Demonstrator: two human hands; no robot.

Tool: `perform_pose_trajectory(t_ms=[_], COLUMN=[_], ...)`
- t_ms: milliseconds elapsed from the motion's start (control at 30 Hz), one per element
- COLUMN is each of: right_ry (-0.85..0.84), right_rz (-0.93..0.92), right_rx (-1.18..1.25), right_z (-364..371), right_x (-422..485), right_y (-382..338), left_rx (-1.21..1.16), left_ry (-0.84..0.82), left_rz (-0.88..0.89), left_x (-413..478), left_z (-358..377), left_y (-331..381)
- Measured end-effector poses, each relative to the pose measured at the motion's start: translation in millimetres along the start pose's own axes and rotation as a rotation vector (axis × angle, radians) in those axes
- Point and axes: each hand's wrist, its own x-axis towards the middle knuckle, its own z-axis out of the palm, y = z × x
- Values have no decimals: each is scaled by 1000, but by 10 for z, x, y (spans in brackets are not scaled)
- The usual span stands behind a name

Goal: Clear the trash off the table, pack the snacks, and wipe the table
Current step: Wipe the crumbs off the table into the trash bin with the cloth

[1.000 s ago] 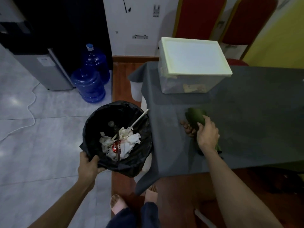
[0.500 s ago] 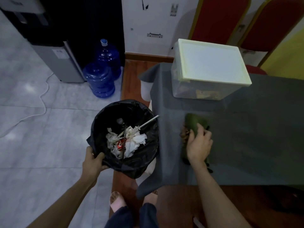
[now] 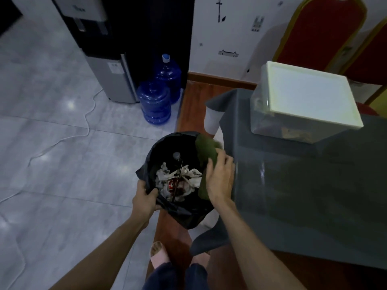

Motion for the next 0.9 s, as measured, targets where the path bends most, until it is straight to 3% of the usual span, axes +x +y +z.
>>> perform_pose_trajectory(t_ms=[100,233,367,467,533,633,767,900], right_ry=[-111,101,235,113,49,178,154,-56], right_rz=[-14,69,240,453,527,556,336,-28], right_rx=[43,204,-18,-204,-304,-288,-299,-179], right_z=[-38,-548,-1041,-988,-806,-562,-189,-60], right_x=[32,196,316,191,91,83,-100,-214], right_y=[37,284,1042,1480,1590,1409,715,270], left_rx=[0,-10,-9,-28,-37,-38,-32,-19], left_ry=[19,-4,-33,-42,-54,-54,-44,-18], left_rz=[-12,-7,6,16,22,36,34,24], left_x=[-24,6,61,93,120,147,165,146], left_z=[-4,-29,-36,-38,-20,9,20,32], left_y=[13,1,-27,-46,-65,-78,-116,-133])
